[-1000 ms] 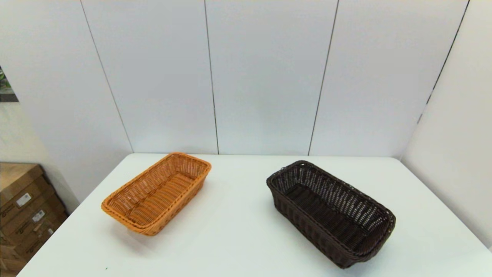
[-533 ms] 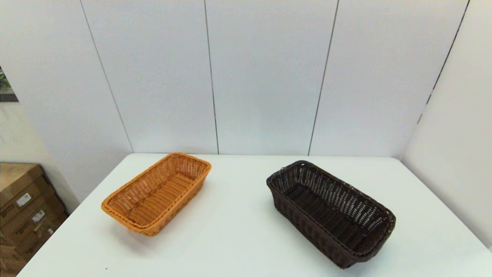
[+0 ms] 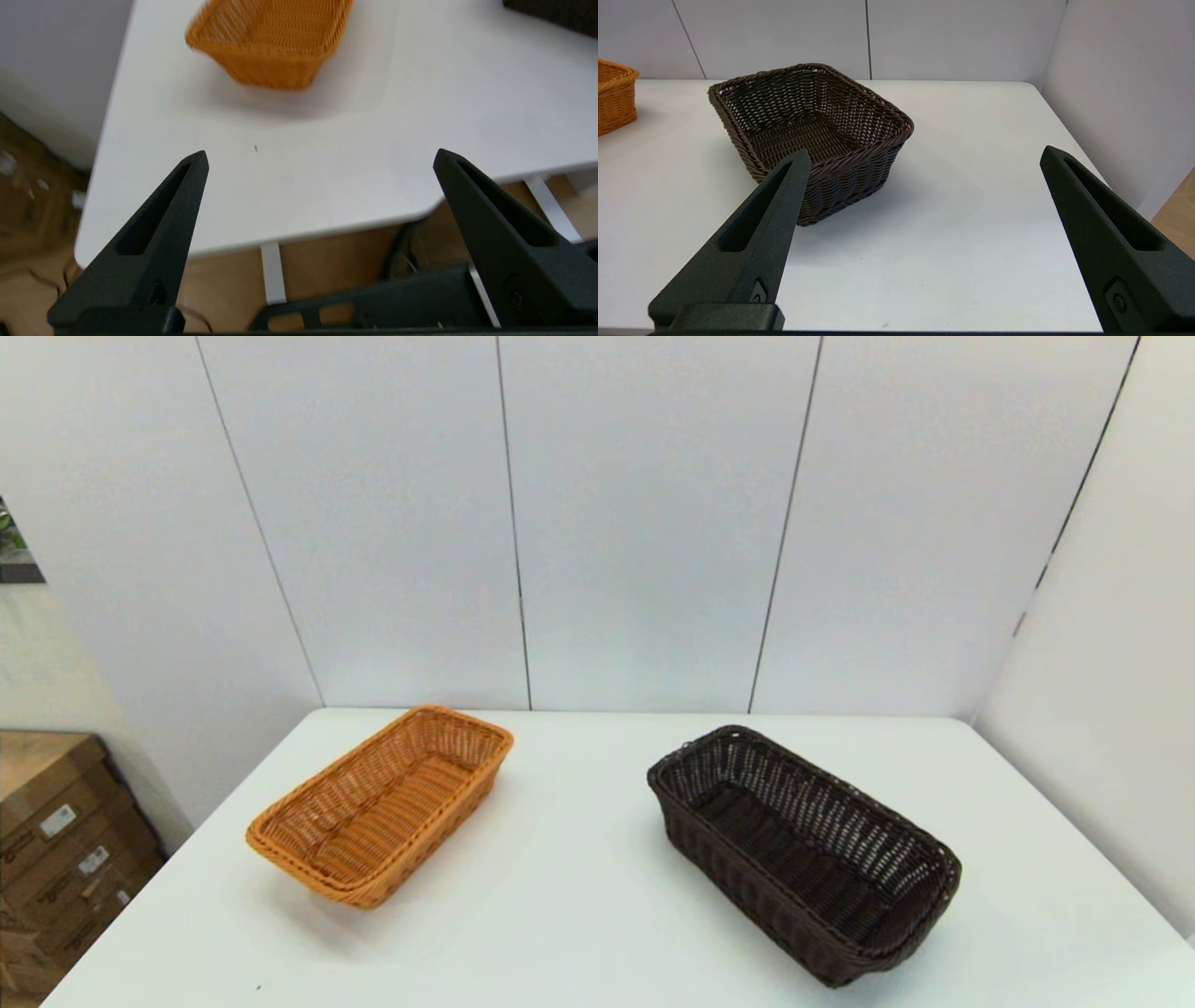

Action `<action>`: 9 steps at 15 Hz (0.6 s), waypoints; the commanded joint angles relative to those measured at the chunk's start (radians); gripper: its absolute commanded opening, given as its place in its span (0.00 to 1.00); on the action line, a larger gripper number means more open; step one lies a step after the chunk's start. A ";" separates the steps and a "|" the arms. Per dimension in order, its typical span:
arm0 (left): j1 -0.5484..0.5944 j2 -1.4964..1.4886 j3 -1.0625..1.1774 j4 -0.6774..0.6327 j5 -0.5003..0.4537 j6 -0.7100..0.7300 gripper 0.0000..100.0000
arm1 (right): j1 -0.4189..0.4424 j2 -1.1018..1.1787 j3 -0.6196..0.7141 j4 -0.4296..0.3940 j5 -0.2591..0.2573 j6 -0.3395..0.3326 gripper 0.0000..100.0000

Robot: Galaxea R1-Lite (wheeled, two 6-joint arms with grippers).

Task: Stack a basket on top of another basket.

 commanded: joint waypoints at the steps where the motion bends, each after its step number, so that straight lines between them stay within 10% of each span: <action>1: 0.001 0.372 -0.172 0.042 0.013 -0.061 1.00 | 0.000 0.002 0.000 0.000 0.000 0.000 1.00; 9: 0.136 1.061 -0.546 0.091 0.013 -0.300 1.00 | 0.000 0.000 0.000 0.000 0.000 0.000 1.00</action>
